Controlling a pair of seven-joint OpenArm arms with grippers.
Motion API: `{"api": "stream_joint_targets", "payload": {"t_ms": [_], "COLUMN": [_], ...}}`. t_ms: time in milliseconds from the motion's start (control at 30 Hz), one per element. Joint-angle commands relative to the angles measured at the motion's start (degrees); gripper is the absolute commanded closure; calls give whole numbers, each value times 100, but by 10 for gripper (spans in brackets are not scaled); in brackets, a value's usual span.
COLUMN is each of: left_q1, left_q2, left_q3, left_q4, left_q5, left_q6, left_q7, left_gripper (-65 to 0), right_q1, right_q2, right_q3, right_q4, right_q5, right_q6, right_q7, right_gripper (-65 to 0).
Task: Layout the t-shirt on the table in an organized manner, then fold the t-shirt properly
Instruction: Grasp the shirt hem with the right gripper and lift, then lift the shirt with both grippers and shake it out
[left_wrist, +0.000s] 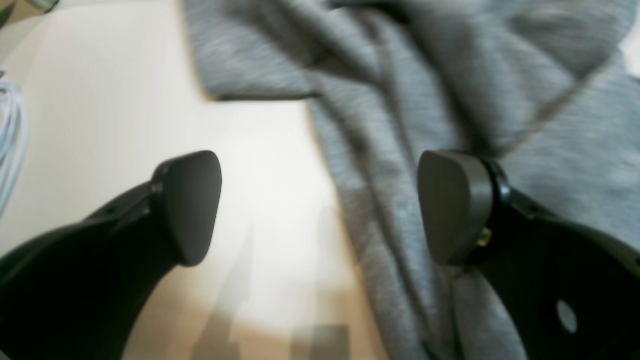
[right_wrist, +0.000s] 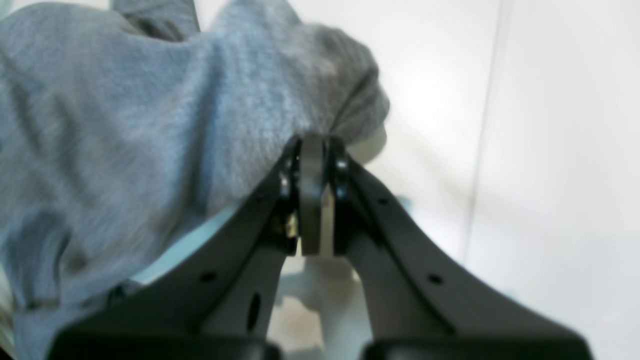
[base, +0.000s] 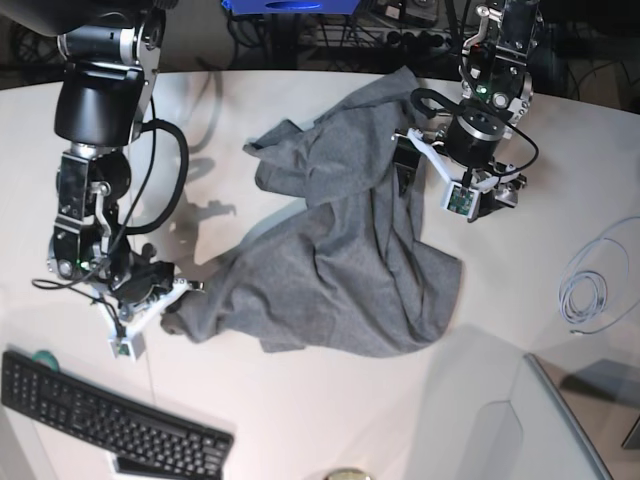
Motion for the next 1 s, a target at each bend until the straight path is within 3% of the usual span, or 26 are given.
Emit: {"api": "stream_joint_targets", "payload": {"t_ms": [0, 200, 400, 500, 733, 967], "left_q1": [-36, -89, -458, -573, -1241, -1707], "left_q2": [-41, 47, 539, 565, 671, 1145], "left_q3": [-97, -123, 299, 835, 2963, 3130], "left_q4": [88, 141, 53, 61, -149, -897], "left_q5": [11, 2, 46, 2, -7, 37], "left_q6": [36, 36, 36, 36, 62, 80], "left_q7": [-128, -145, -128, -128, -136, -128], "left_gripper": [-584, -584, -584, -584, -584, -584], "right_q1": [96, -97, -238, -238, -212, -115], "right_q2": [16, 33, -72, -116, -187, -204], "right_q3": [-10, 7, -19, -19, -151, -802], "right_q4": [325, 1943, 3349, 3639, 3648, 3622], "right_q5": [60, 60, 60, 51, 33, 33], "right_q6": [35, -9, -9, -9, -18, -18], "right_q7": [-18, -1293, -2269, -2348, -2339, -2286], "right_gripper": [0, 0, 0, 0, 0, 0]}}
